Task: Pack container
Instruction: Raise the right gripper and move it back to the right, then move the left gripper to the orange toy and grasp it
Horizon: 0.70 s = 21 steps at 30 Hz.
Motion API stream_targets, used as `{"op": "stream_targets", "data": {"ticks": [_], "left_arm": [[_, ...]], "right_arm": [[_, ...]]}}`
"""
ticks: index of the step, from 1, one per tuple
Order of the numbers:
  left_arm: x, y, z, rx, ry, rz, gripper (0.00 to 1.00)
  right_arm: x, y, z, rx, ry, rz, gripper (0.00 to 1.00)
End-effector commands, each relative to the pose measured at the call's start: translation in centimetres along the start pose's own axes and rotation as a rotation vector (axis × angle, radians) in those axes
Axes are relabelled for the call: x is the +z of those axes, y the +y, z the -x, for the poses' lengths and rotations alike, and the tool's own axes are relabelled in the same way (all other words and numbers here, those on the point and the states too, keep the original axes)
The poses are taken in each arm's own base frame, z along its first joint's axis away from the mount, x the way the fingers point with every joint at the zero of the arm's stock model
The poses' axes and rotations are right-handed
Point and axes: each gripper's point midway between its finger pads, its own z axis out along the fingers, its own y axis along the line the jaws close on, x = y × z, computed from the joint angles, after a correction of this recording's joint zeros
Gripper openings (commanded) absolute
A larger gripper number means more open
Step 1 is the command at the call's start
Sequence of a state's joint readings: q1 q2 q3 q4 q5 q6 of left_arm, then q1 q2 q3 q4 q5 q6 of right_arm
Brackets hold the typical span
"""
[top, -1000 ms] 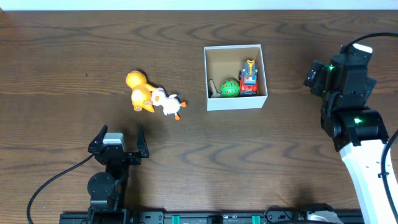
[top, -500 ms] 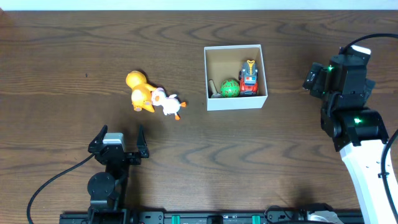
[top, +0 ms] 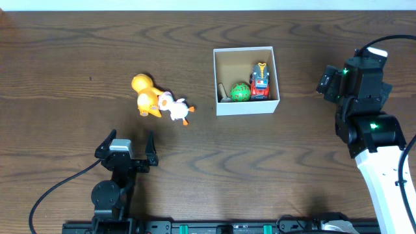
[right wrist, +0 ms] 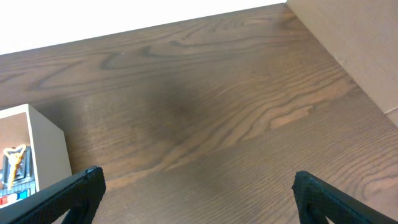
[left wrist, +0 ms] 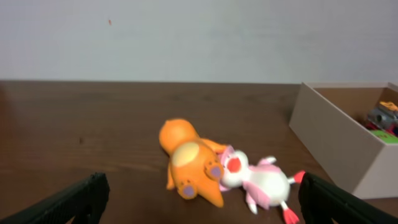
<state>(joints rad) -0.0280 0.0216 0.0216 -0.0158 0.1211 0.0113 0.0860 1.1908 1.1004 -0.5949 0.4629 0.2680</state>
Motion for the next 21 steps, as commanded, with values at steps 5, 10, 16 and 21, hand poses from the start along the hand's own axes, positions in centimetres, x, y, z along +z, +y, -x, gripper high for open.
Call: {"op": "stream_targets", "data": {"ticks": [5, 10, 16, 21], "left_arm": [[-1.1, 1.8, 5.0, -0.036, 0.081, 0.127, 0.98], [0.3, 3.0, 9.8, -0.028, 0.228, 0.216, 0.98], [4.9, 2.8, 12.3, -0.026, 0.450, 0.208, 0.98], [8.3, 2.4, 11.5, -0.035, 0.545, 0.177, 0.98]], "right_arm": [[0.0, -0.2, 0.2, 0.018, -0.004, -0.004, 0.99], [0.0, -0.2, 0.2, 0.018, -0.004, -0.004, 0.99], [0.0, -0.2, 0.2, 0.018, -0.004, -0.004, 0.99], [0.0, -0.2, 0.2, 0.018, -0.004, -0.004, 0.99]]}}
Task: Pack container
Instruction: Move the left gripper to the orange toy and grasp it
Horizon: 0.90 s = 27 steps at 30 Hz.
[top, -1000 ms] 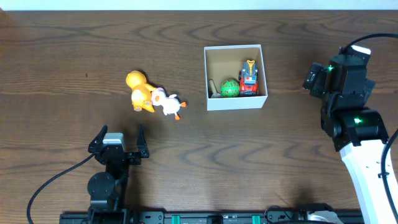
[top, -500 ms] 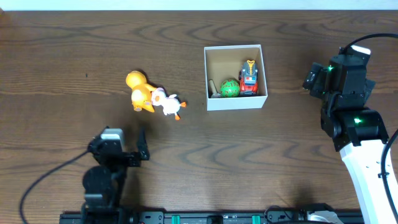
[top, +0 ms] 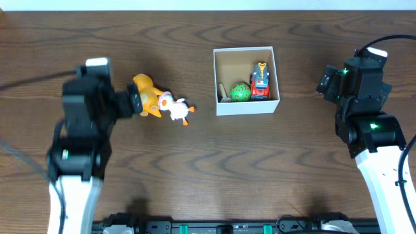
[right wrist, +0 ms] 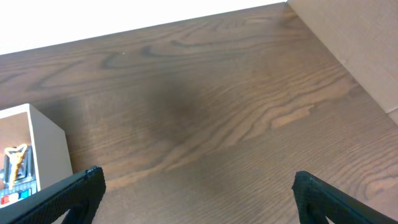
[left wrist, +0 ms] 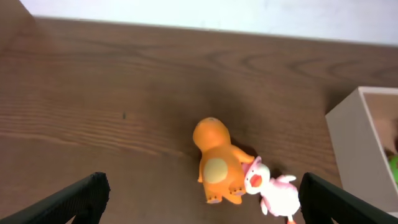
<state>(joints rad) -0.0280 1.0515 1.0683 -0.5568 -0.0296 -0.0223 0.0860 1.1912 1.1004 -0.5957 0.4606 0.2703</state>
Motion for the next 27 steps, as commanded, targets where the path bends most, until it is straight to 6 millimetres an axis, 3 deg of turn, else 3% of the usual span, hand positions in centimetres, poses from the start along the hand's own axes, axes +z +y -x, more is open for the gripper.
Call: {"op": "stream_targets", "data": {"ticks": [1, 7, 12, 18, 24, 26, 27], "left_arm": [[1.5, -0.2, 0.1, -0.001, 0.039, -0.008, 0.98], [4.1, -0.4, -0.4, 0.005, 0.077, -0.004, 0.98], [8.0, -0.7, -1.2, 0.005, 0.118, -0.001, 0.97], [13.0, -0.7, -4.9, -0.051, 0.248, 0.020, 0.97], [16.7, -0.6, -9.8, -0.104, 0.399, 0.051, 0.88], [17.5, -0.6, -11.3, -0.100, 0.443, 0.058, 0.80], [17.8, -0.5, -12.0, -0.098, 0.466, 0.061, 0.70]], "right_arm": [[-0.1, -0.3, 0.3, 0.016, -0.005, -0.006, 0.99], [-0.1, -0.3, 0.3, 0.016, -0.005, -0.006, 0.99], [-0.1, -0.3, 0.3, 0.016, -0.005, -0.006, 0.99], [-0.1, -0.3, 0.3, 0.016, -0.005, -0.006, 0.99], [-0.1, -0.3, 0.3, 0.016, -0.005, -0.006, 0.99], [-0.1, -0.3, 0.3, 0.016, -0.005, -0.006, 0.99], [-0.1, -0.3, 0.3, 0.016, -0.005, -0.006, 0.99]]}}
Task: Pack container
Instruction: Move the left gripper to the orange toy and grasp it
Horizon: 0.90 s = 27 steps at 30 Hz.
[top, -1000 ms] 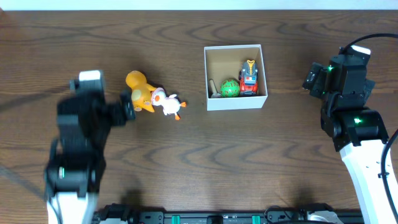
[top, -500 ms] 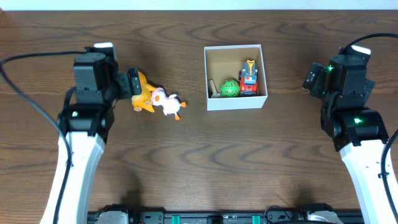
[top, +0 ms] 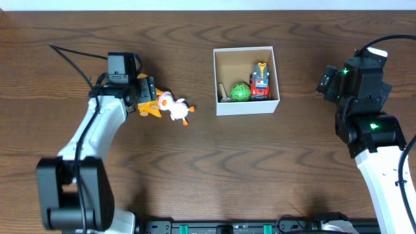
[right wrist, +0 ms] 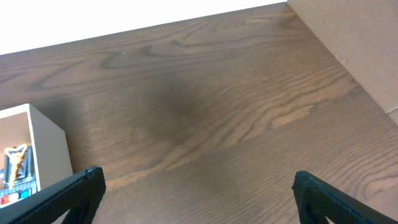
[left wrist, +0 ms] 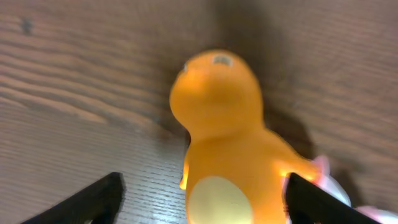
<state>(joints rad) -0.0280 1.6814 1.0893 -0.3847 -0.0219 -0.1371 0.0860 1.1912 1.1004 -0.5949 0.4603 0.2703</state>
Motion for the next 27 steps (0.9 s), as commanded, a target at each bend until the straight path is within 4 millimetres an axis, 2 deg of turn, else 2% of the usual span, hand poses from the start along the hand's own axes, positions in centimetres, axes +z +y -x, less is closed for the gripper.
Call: {"op": "stream_targets", "data": {"ticks": [1, 4, 7, 19, 20, 25, 26, 27], "left_arm": [[1.7, 0.1, -1.0, -0.019, 0.056, 0.006, 0.63], [2.9, -0.4, -2.2, -0.017, 0.105, -0.021, 0.53], [3.2, -0.8, -2.4, -0.018, 0.114, -0.043, 0.47], [3.2, -0.6, -3.2, -0.016, 0.142, -0.037, 0.47], [3.2, -0.6, -3.3, -0.017, 0.145, -0.037, 0.44], [3.2, -1.1, -3.3, -0.019, 0.147, -0.068, 0.11], [3.2, -1.2, -3.2, -0.019, 0.143, -0.071, 0.06], [3.1, -1.2, -3.1, -0.019, 0.139, -0.072, 0.06]], "right_arm": [[-0.1, -0.3, 0.2, 0.016, -0.005, -0.007, 0.99], [-0.1, -0.3, 0.2, 0.016, -0.005, -0.007, 0.99], [-0.1, -0.3, 0.2, 0.015, -0.005, -0.007, 0.99], [-0.1, -0.3, 0.2, 0.016, -0.005, -0.007, 0.99], [-0.1, -0.3, 0.2, 0.016, -0.005, -0.007, 0.99], [-0.1, -0.3, 0.2, 0.016, -0.005, -0.007, 0.99], [-0.1, -0.3, 0.2, 0.016, -0.005, -0.007, 0.99], [-0.1, -0.3, 0.2, 0.016, -0.005, -0.007, 0.99]]}}
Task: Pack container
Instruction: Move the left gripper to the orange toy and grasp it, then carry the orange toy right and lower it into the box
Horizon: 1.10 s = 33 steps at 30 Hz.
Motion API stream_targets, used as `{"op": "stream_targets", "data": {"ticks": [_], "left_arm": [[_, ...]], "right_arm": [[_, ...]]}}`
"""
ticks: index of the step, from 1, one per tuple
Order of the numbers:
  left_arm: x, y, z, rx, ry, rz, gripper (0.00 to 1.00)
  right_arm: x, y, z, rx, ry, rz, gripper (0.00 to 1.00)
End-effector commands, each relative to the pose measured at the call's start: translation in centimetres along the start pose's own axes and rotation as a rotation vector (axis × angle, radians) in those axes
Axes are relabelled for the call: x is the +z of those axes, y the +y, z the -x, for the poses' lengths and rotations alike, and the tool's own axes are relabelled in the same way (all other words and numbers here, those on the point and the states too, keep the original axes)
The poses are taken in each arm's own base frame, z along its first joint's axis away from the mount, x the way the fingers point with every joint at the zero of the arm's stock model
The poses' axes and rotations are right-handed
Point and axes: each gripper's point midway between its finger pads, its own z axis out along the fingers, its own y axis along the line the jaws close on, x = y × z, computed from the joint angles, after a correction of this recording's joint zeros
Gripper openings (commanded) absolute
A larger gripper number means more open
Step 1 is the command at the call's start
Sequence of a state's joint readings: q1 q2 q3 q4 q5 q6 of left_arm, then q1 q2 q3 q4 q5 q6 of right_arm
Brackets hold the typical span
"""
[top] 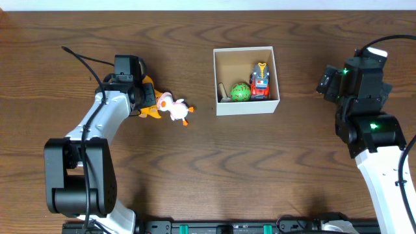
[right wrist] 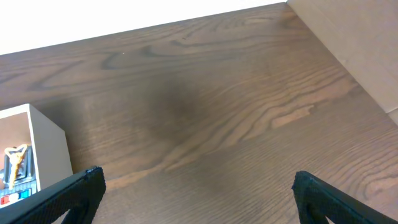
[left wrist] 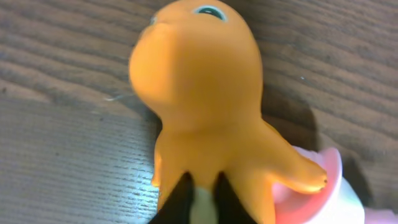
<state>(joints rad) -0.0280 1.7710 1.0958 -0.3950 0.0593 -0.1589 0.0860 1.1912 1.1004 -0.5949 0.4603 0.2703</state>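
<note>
An orange animal figure (left wrist: 199,81) lies on the wooden table, left of the white box (top: 246,105). My left gripper (left wrist: 203,202) is down on it, its two dark fingers drawn close together and pinching the figure's pale belly. From overhead the left gripper (top: 138,96) covers most of the orange figure (top: 149,111). A white and pink duck toy (top: 174,107) lies touching the figure's right side. My right gripper (right wrist: 199,186) hangs open over bare table to the right of the box, holding nothing.
Inside the box sit a green ball (top: 240,91) and a red toy truck (top: 260,82); its left half shows bare floor. A pale cardboard surface (right wrist: 354,43) fills the upper right corner of the right wrist view. The left arm's cable (top: 84,57) trails leftward.
My left gripper was open just above the orange figure, fingers wide on either side. Now it sits lower and is shut on the figure's belly. The right arm has not moved.
My left arm stood low at the table's front edge, open, facing the two toys. Then it hung above the table to their left, looking down on them. Then it was close over the orange figure, still open, and now it grips that figure.
</note>
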Motion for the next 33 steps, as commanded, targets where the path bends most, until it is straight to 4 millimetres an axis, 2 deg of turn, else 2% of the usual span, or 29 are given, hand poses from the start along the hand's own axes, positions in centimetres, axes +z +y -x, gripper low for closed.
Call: {"op": "stream_targets", "data": {"ticks": [1, 4, 6, 8, 10, 12, 14, 16, 18, 21, 24, 29, 33], "left_arm": [[0.5, -0.1, -0.5, -0.001, 0.022, -0.013, 0.06], [-0.7, -0.2, 1.3, -0.006, -0.045, -0.026, 0.06], [-2.9, -0.6, 3.6, -0.006, -0.129, -0.043, 0.06], [-6.1, -1.1, 6.1, -0.005, -0.233, -0.065, 0.06], [-10.7, -1.8, 8.7, -0.003, -0.362, -0.094, 0.06], [-14.6, -2.2, 10.1, -0.002, -0.455, -0.117, 0.06], [-18.1, -2.7, 10.5, -0.025, -0.533, -0.150, 0.06], [-20.8, -3.7, 10.0, -0.039, -0.573, -0.192, 0.06], [-22.6, -5.5, 8.9, -0.002, -0.579, -0.250, 0.06], [-23.6, -8.5, 7.4, 0.057, -0.565, -0.320, 0.06], [-23.5, -11.6, 6.2, 0.103, -0.538, -0.377, 0.06], [-21.9, -17.3, 4.7, 0.189, -0.495, -0.463, 0.06], [-19.1, -20.9, 3.7, 0.245, -0.454, -0.496, 0.06]], "right_arm": [[-0.1, -0.3, 0.2, 0.016, -0.005, -0.007, 0.99], [-0.1, -0.3, 0.2, 0.016, -0.005, -0.007, 0.99], [-0.1, -0.3, 0.2, 0.016, -0.005, -0.007, 0.99], [-0.1, -0.3, 0.2, 0.016, -0.005, -0.007, 0.99], [-0.1, -0.3, 0.2, 0.016, -0.005, -0.007, 0.99], [-0.1, -0.3, 0.2, 0.016, -0.005, -0.007, 0.99], [-0.1, -0.3, 0.2, 0.016, -0.005, -0.007, 0.99], [-0.1, -0.3, 0.2, 0.015, -0.005, -0.007, 0.99], [-0.1, -0.3, 0.2, 0.016, -0.005, -0.007, 0.99], [-0.1, -0.3, 0.2, 0.016, -0.005, -0.007, 0.99], [-0.1, -0.3, 0.2, 0.015, -0.005, -0.007, 0.99], [-0.1, -0.3, 0.2, 0.016, -0.005, -0.007, 0.99], [-0.1, -0.3, 0.2, 0.016, -0.005, -0.007, 0.99]]}}
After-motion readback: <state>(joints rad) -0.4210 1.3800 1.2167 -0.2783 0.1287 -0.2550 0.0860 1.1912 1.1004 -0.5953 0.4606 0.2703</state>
